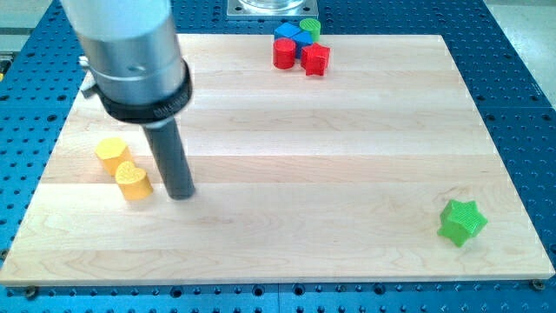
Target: Move the heart diagonally to the cube
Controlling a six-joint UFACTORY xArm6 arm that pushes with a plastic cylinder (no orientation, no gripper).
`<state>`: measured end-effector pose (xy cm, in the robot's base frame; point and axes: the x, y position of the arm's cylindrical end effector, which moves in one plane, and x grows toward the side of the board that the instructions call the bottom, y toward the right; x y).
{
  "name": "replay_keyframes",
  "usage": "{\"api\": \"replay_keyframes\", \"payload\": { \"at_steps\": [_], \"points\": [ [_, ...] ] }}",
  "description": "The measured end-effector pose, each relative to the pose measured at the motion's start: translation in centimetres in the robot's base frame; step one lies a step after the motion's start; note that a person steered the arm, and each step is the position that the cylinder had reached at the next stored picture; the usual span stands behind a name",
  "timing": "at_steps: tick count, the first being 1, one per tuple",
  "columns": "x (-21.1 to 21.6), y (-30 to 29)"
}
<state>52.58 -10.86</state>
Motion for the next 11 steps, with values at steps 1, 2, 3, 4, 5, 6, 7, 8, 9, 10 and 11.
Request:
{"api": "replay_keyframes", "payload": {
  "at_steps": [1,2,3,4,5,6,7,8,9,10,11],
  "points": [
    [0.5,-1.2],
    [-1.5,-7.5],
    [-0.9,-9.5],
    [1.2,-9.4],
    [1.3,-13.0],
    [-3.1,-14.0],
    [-6.7,-13.0],
    [-9.4,-11.4],
    [-9.4,-4.9],
    [-9.4,-0.5],
    [-11.2,-3.5]
  ]
}}
